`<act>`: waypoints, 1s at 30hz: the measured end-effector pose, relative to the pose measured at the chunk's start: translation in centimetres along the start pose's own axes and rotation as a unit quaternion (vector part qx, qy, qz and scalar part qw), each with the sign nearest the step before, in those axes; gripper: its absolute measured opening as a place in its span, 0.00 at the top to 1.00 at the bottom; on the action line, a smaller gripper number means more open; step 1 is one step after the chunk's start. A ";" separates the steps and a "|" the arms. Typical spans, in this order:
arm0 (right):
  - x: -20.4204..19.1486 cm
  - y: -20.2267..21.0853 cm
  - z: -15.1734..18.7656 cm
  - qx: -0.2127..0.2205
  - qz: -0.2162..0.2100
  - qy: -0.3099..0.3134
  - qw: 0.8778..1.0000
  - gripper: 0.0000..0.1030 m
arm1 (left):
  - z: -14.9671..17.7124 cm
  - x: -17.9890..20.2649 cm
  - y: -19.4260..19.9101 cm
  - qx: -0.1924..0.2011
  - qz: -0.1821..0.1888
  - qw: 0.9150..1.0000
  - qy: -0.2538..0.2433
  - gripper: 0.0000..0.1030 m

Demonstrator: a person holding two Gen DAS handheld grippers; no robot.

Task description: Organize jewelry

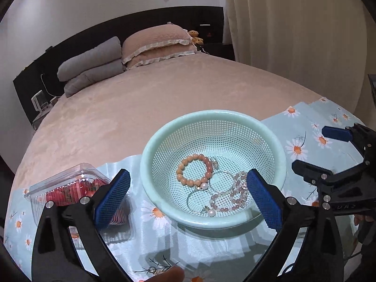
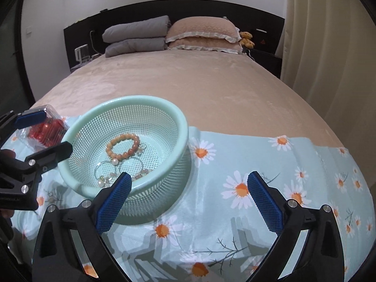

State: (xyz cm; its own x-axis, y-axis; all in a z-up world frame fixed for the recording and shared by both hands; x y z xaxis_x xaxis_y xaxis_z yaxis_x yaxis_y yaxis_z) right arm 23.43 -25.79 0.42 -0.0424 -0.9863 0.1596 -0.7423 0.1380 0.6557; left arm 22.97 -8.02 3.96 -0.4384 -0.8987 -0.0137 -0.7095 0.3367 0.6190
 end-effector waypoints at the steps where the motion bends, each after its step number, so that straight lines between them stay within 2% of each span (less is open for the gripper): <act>1: 0.0 0.2 0.2 -0.003 0.001 0.000 1.000 0.08 | -0.1 0.1 0.2 0.002 0.000 1.000 0.004 0.06; 7: -0.1 2.7 0.6 0.002 0.005 0.001 1.000 0.08 | -0.6 0.6 2.6 0.011 0.013 1.000 0.015 0.06; 10: -0.3 4.5 0.6 0.010 0.004 0.002 1.000 0.08 | -0.9 1.4 5.0 0.045 0.026 0.999 -0.005 0.06; 13: -0.8 6.3 0.5 0.022 0.003 0.013 1.000 0.08 | -1.2 2.2 7.1 0.065 0.013 0.998 -0.023 0.06; 17: -1.3 8.3 0.5 0.035 -0.001 0.022 0.999 0.08 | -1.4 2.9 9.5 0.082 0.009 0.996 -0.016 0.06; 25: -1.3 12.1 1.0 0.052 0.008 0.018 0.998 0.08 | -0.7 3.2 11.9 0.072 -0.012 0.997 -0.005 0.06; 30: -1.0 14.6 1.3 0.064 0.010 0.008 0.998 0.08 | 0.0 2.9 13.6 0.071 -0.010 0.997 0.016 0.06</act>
State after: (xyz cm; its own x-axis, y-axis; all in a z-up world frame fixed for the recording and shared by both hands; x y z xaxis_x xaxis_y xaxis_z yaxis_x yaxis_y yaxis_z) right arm 11.72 -22.91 8.88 -0.0487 -0.9817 0.1843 -0.8211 0.1444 0.5521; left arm 12.00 -6.06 12.36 -0.4080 -0.9130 0.0013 -0.7896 0.3536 0.5016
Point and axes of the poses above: each gripper's, at about its wrist camera, not at the fingertips, and y roughly against the way its jaws point, x to its right, z to its underside, the point moved 2 cm from there along -y, roughly the way its jaws point, and after that the axes turned 11 degrees about z, right-handed, at the moved point
